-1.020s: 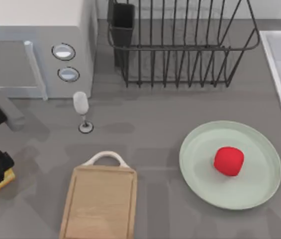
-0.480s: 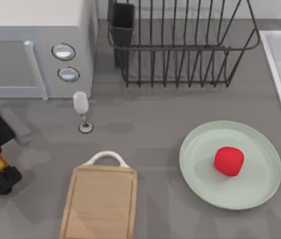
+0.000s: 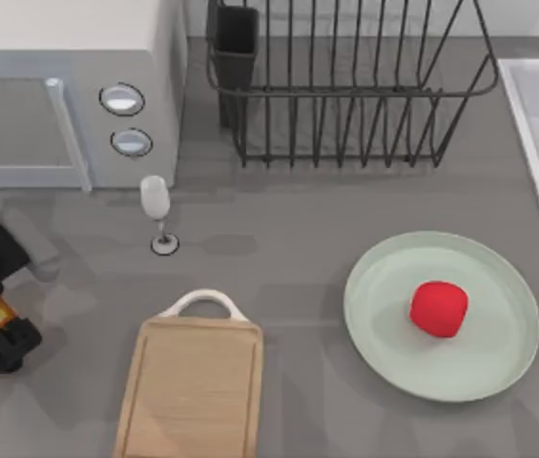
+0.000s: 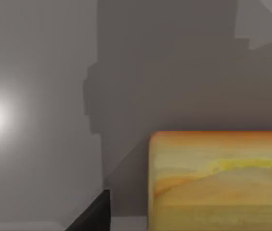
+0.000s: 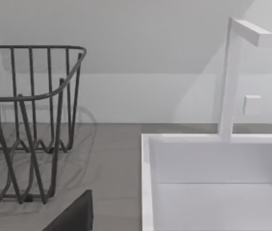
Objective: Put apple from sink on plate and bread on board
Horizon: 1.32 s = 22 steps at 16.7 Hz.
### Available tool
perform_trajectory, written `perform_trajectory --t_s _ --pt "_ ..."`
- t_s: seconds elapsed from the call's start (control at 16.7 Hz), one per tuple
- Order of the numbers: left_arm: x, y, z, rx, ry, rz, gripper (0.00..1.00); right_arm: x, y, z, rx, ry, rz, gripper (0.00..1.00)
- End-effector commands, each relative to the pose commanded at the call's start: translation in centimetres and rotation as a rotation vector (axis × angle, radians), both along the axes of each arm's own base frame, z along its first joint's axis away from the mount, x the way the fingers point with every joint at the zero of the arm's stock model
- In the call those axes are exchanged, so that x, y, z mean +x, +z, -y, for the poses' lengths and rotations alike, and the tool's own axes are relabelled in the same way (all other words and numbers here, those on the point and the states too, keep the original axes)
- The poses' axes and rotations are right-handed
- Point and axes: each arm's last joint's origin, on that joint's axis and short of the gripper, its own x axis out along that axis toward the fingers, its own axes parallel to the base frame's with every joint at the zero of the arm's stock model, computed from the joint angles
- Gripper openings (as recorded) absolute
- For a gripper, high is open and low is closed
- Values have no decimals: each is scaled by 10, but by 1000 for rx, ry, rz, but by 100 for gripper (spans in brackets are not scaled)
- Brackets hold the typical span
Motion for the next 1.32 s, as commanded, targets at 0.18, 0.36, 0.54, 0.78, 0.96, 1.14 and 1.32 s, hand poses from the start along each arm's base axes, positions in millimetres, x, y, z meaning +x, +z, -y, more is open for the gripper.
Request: perform_trajectory --t_s 0.18,0.36,0.54,0.78,0.96,1.14,1.32 --pt "0 0 0 0 0 0 25 0 0 0 0 0 0 100" --pt "0 0 0 0 0 0 2 0 0 0 0 0 0 100" --pt "0 0 0 0 0 0 0 0 0 0 0 0 0 100" --pt "0 0 0 0 0 0 0 0 0 0 0 0 0 100" --pt "0 6 1 -7 3 7 0 0 0 0 0 0 0 100" --pt "7 26 1 -7 -1 26 0 0 0 0 0 0 0 100" --pt "5 53 1 -8 -1 -11 0 0 0 0 0 0 0 100"
